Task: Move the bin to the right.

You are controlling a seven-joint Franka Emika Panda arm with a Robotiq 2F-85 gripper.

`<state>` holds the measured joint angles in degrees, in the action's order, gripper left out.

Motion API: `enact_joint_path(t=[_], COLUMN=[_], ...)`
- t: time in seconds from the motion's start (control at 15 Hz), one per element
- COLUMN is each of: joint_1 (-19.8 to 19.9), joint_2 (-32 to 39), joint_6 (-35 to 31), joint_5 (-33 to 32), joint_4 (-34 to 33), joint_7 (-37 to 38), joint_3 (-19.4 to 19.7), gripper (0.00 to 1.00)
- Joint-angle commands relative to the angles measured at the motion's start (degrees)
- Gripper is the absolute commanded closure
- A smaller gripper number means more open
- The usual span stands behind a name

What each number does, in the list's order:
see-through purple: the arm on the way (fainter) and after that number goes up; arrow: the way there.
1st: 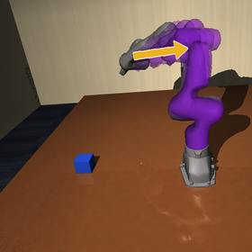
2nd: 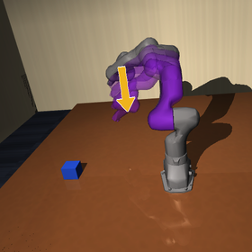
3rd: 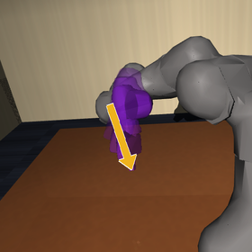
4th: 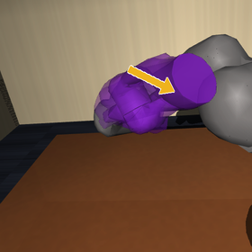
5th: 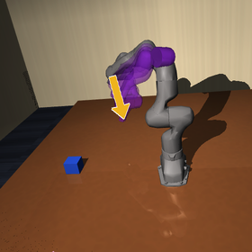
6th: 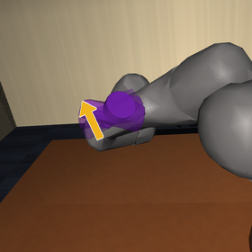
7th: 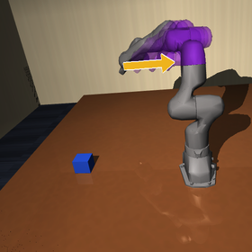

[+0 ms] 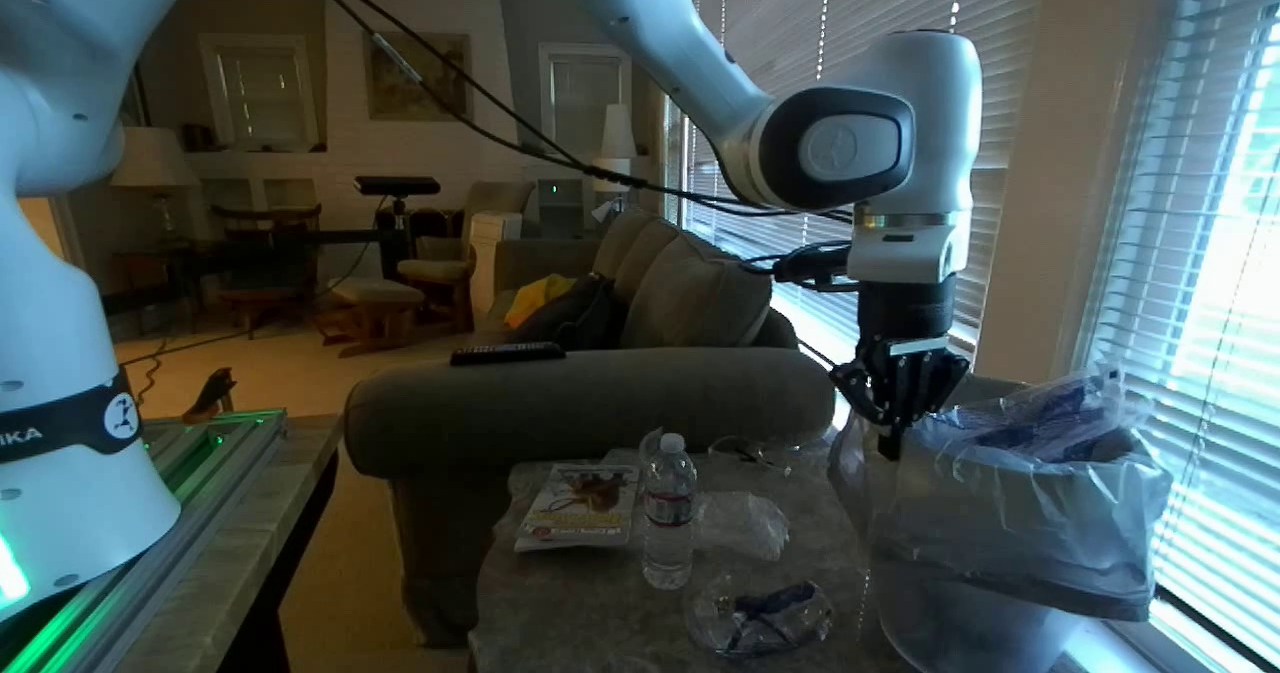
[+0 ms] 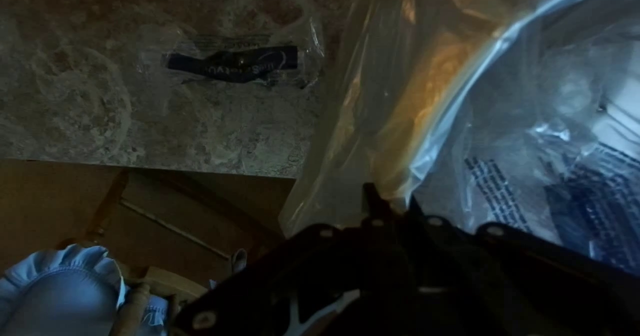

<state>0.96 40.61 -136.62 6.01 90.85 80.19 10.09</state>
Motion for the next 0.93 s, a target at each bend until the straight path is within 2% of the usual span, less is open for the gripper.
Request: enact_joint_path(t=[0.0,0.6,0.67,0.73,0.87], joint_1=[-0.2,-0.7,-0.8,-0.8,-0.8], joint_2=[0.5,1.7,1.8,1.8,1.9], joint_6=[0.4,0.4,0.4,0.2,0.0], joint_5=[0.6,0.1,0.0,0.0,-0.1], joint_4=[-3.0,-3.8,-3.8,-3.8,-4.8], joint_7=[1.7,1.6,1.7,1.6,1.4], joint_3=[0.3,0.3,0.4,0.3,0.3], gripper=[0.98,0.98,0.68,0.67,0.54])
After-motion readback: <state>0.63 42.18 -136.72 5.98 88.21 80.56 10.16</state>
